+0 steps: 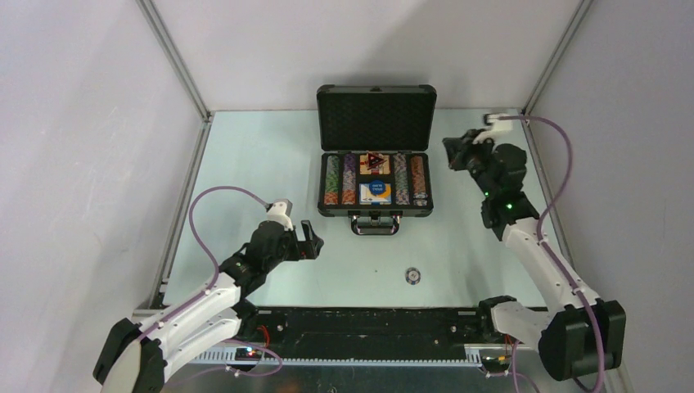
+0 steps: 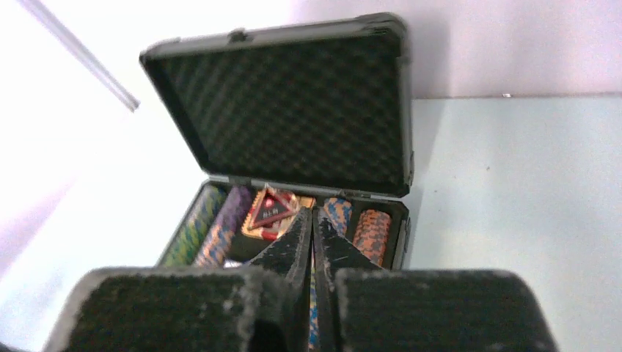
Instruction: Pack up texas hold em set
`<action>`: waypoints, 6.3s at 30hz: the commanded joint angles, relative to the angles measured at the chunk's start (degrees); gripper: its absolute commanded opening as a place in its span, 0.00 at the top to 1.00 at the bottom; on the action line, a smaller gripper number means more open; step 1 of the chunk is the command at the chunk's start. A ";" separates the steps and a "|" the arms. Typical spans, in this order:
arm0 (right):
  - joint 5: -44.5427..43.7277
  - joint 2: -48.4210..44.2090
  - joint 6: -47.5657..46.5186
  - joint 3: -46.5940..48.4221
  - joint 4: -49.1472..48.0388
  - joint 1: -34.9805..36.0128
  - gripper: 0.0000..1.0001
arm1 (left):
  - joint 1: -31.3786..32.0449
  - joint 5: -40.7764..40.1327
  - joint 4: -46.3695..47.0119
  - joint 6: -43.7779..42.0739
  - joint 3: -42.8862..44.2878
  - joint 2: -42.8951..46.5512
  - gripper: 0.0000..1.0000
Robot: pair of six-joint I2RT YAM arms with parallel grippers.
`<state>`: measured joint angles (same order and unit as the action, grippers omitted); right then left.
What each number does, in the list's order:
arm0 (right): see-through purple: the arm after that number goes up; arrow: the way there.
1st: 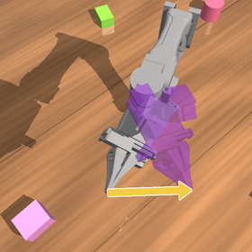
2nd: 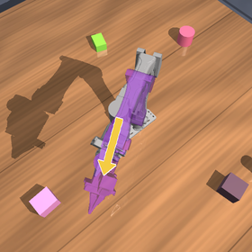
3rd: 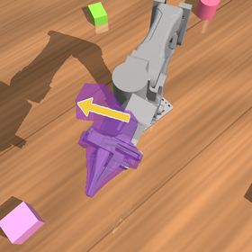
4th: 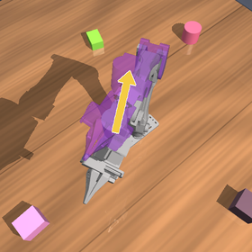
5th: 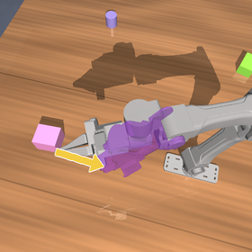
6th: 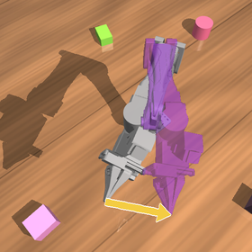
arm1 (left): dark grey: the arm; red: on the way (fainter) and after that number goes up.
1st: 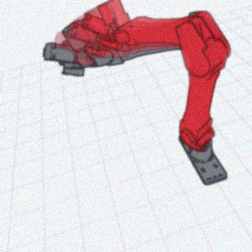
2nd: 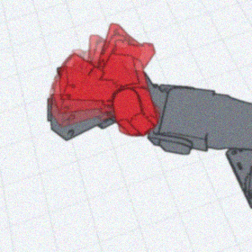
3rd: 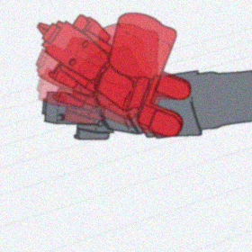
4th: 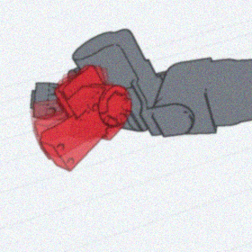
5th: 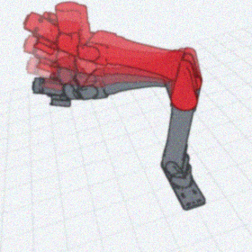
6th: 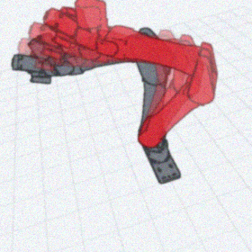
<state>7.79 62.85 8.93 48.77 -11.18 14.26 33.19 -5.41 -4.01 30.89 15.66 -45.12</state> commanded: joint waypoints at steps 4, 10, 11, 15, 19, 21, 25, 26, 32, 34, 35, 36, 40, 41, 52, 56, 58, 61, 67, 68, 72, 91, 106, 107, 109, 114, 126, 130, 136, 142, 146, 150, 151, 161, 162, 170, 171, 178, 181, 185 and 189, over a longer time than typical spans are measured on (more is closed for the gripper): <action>4.19 3.66 20.33 -7.47 -5.99 -5.90 0.91 | -0.41 -0.52 1.85 -1.23 1.39 -0.48 0.00; -10.26 5.48 20.18 -17.54 -15.25 4.37 0.91 | -0.41 -0.55 1.83 -1.29 1.74 -1.45 0.00; -14.32 5.77 20.94 -18.53 -17.03 5.34 0.93 | -0.43 -0.56 1.82 -1.28 1.76 -1.50 0.00; -19.58 8.37 23.80 -23.83 -25.20 7.86 1.00 | -0.41 -0.63 1.86 -1.36 1.87 -2.15 0.00; -22.32 10.28 22.02 -26.60 -31.75 9.59 0.98 | -0.41 -0.56 1.98 -1.43 2.00 -2.49 0.00; -23.35 10.90 20.97 -26.96 -34.09 9.90 0.98 | -0.41 -0.57 1.99 -1.42 2.02 -2.51 0.00; -22.81 12.75 19.57 -27.06 -37.81 9.55 0.99 | -0.41 -0.56 1.98 -1.51 2.08 -2.66 0.00; -22.42 13.14 19.31 -27.06 -38.93 9.56 1.00 | -0.43 -0.57 1.99 -1.48 2.09 -2.73 0.00; -22.17 17.23 19.66 -27.06 -41.43 9.67 1.00 | -0.43 -0.53 2.00 -1.51 2.12 -2.71 0.00; -21.89 19.88 20.08 -27.06 -42.07 9.71 1.00 | -0.41 -0.50 1.99 -1.46 2.10 -2.69 0.00; -21.71 20.66 20.21 -27.06 -42.38 9.68 1.00 | -0.47 -0.48 1.95 -1.52 2.09 -2.69 0.00; -21.65 22.32 20.37 -27.04 -43.17 9.72 1.00 | -0.44 -0.48 1.92 -1.49 2.09 -2.73 0.00; -21.68 26.05 21.05 -27.06 -44.88 9.72 1.00 | -0.40 -0.48 2.03 -1.46 2.10 -2.71 0.00; -21.77 26.38 21.18 -27.06 -44.93 9.73 1.00 | -0.41 -0.48 2.01 -1.45 2.09 -2.70 0.00; -24.40 21.38 16.51 -26.60 -44.76 9.60 1.00 | -0.43 -0.48 2.00 -1.50 2.10 -2.83 0.00; -24.33 15.37 13.77 -24.33 -39.86 8.29 1.00 | -0.45 -0.46 2.06 -1.48 2.09 -2.91 0.00; -24.39 12.69 12.81 -23.69 -38.04 7.67 1.00 | -0.41 -0.48 2.07 -1.46 2.16 -3.05 0.00; -24.13 8.97 12.74 -23.55 -35.19 6.58 1.00 | -0.37 -0.43 2.08 -1.46 2.16 -3.14 0.00; -23.59 3.78 18.32 -23.64 -22.80 6.19 1.00 | -0.43 -0.48 2.15 -1.48 2.18 -3.34 0.00; -23.47 3.18 19.59 -23.86 -20.63 6.50 1.00 | -0.41 -0.48 2.16 -1.51 2.18 -3.38 0.00; -22.34 1.22 22.84 -24.16 -14.47 7.22 0.94 | -0.40 -0.39 2.21 -1.56 2.26 -3.59 0.00; -11.45 3.08 29.58 -18.55 5.85 4.23 0.99 | -0.42 -0.30 2.17 -1.59 2.27 -3.56 0.00; -8.48 11.44 27.71 -15.30 0.54 5.33 1.00 | -0.41 -0.37 2.17 -1.59 2.40 -3.79 0.00; -8.45 11.52 27.67 -15.29 0.46 5.31 1.00 | -0.41 -0.36 2.17 -1.62 2.38 -3.77 0.00; -8.46 11.88 27.65 -14.98 0.45 5.29 1.00 | -0.36 -0.39 2.17 -1.60 2.39 -3.89 0.00; -8.48 13.46 27.39 -13.87 0.73 5.26 1.00 | -0.42 -0.39 2.19 -1.61 2.36 -3.75 0.00; -8.82 15.10 25.81 -12.70 0.16 5.54 1.00 | -0.41 -0.35 2.21 -1.63 2.49 -3.97 0.00; -9.38 15.04 25.18 -12.18 -0.35 5.49 1.00 | -0.41 -0.35 2.17 -1.67 2.46 -4.02 0.00; -9.45 16.07 24.62 -10.60 0.06 5.49 1.00 | -0.43 -0.39 2.25 -1.67 2.51 -4.24 0.00; -9.63 17.09 24.56 -9.83 -0.39 5.48 1.00 | -0.42 -0.39 2.34 -1.63 2.54 -4.34 0.00; -9.43 16.74 24.37 -9.49 0.21 5.49 1.00 | -0.41 -0.38 2.34 -1.63 2.55 -4.46 0.00; -9.84 16.00 23.92 -9.50 2.47 5.59 1.00 | -0.44 -0.31 2.39 -1.63 2.56 -4.37 0.00; -10.04 15.66 23.69 -9.49 3.14 5.68 1.00 | -0.42 -0.31 2.41 -1.63 2.55 -4.41 0.00; -11.09 12.18 22.94 -9.49 6.00 6.47 1.00 | -0.41 -0.30 2.37 -1.63 2.53 -4.35 0.00; -11.03 11.96 22.97 -9.53 6.15 6.48 1.00 | -0.45 -0.30 2.35 -1.67 2.49 -4.31 0.00; -10.86 11.27 22.91 -9.49 6.65 6.41 1.00 | -0.42 -0.30 2.34 -1.66 2.46 -4.40 0.00; -10.84 11.21 22.86 -9.49 6.72 6.35 1.00 | -0.41 -0.30 2.34 -1.64 2.49 -4.42 0.00; -10.41 11.05 23.23 -9.66 7.63 6.50 1.00 | -0.45 -0.34 2.34 -1.67 2.54 -4.44 0.00; -10.38 11.62 23.48 -10.06 6.90 6.56 1.00 | -0.37 -0.39 2.35 -1.64 2.56 -4.45 0.00; -10.17 12.28 23.67 -10.10 6.02 6.57 1.00 | -0.41 -0.39 2.43 -1.63 2.56 -4.56 0.00; -9.76 12.76 23.63 -10.10 5.42 6.41 1.00 | -0.43 -0.39 2.43 -1.70 2.54 -4.61 0.00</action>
<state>-2.11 75.35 32.53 37.10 -3.73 20.53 33.19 -5.41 -3.97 30.79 15.77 -49.52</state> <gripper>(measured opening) 0.009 0.996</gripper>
